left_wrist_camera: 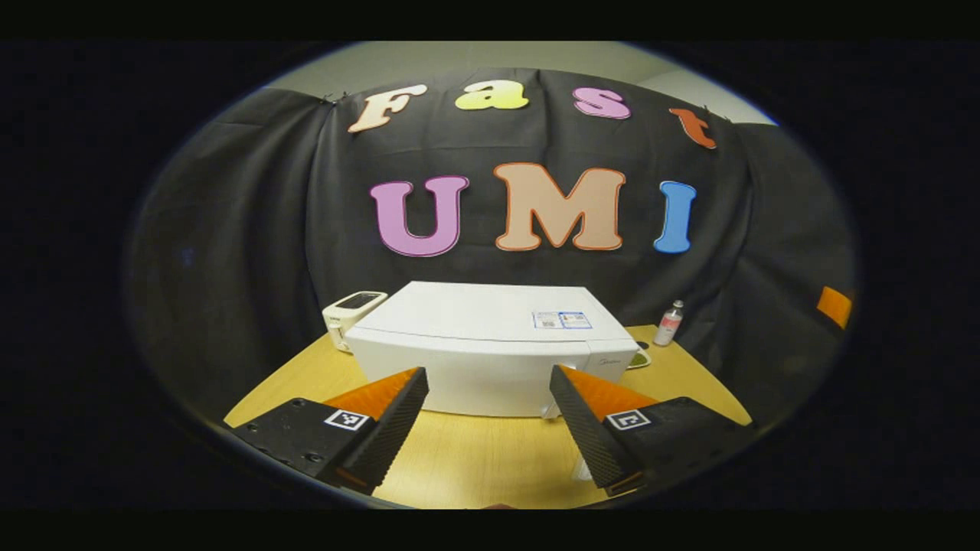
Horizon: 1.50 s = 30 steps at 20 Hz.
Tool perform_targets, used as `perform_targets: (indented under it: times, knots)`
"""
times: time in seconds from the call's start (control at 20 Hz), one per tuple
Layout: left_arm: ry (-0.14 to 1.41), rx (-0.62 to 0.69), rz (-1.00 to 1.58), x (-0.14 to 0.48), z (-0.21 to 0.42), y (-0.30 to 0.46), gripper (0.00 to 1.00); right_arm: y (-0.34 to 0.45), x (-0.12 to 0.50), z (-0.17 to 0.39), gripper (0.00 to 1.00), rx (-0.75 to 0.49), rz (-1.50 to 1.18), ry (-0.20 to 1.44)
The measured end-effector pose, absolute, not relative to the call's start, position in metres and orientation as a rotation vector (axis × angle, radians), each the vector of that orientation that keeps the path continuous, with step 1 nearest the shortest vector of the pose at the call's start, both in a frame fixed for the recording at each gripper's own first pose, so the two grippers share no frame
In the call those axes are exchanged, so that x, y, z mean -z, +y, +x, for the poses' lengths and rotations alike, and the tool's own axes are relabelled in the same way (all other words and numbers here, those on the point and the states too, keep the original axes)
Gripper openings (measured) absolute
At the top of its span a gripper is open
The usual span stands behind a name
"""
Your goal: Open the microwave oven with the left hand, put the food in, and close the microwave oven.
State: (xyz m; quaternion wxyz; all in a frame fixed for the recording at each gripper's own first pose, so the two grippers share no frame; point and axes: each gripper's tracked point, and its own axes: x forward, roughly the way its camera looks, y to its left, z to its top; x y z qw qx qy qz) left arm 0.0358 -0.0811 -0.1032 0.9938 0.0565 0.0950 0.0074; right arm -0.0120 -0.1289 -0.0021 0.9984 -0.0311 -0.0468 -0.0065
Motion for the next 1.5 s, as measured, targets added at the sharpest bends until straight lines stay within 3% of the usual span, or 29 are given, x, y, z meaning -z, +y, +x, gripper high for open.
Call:
perform_targets:
  times: [1.5]
  knots:
    - [0.169, 0.094, 0.152, 0.101, 0.026, -0.124, 0.94, -0.141, -0.007, -0.04, 0.91, 0.055, -0.074, -0.121]
